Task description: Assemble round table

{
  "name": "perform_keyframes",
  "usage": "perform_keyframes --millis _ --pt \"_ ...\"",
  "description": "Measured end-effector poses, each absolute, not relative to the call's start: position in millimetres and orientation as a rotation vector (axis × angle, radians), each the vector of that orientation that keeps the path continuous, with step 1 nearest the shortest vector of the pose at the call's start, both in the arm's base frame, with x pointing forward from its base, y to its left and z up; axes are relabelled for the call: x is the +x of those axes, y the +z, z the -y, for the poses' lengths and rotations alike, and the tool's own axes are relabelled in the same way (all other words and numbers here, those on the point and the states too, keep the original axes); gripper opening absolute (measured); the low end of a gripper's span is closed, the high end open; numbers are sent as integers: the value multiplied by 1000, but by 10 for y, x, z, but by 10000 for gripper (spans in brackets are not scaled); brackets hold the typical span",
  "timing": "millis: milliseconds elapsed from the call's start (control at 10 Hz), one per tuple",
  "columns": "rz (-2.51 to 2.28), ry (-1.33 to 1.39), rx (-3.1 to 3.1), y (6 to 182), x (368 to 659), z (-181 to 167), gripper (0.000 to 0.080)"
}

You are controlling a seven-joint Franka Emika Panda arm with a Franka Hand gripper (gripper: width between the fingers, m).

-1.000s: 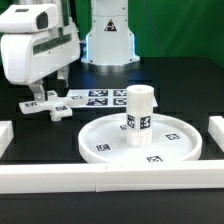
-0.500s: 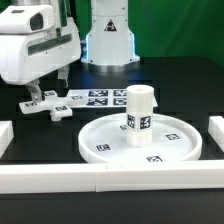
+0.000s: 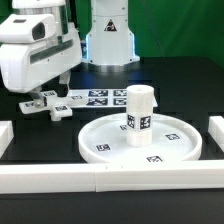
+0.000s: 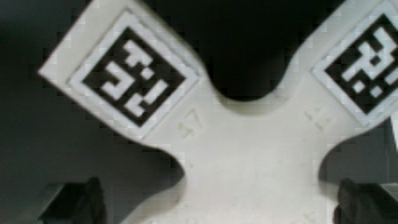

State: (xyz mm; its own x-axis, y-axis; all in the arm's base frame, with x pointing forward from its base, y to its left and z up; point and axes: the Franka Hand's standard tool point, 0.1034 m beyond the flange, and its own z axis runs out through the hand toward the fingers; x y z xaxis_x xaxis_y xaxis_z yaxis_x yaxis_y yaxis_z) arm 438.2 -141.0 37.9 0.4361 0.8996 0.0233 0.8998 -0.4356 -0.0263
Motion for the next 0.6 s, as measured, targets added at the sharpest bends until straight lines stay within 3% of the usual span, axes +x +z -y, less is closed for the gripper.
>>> perform_keyframes --millis 600 --pt "1632 19 -2621 258 4295 1418 648"
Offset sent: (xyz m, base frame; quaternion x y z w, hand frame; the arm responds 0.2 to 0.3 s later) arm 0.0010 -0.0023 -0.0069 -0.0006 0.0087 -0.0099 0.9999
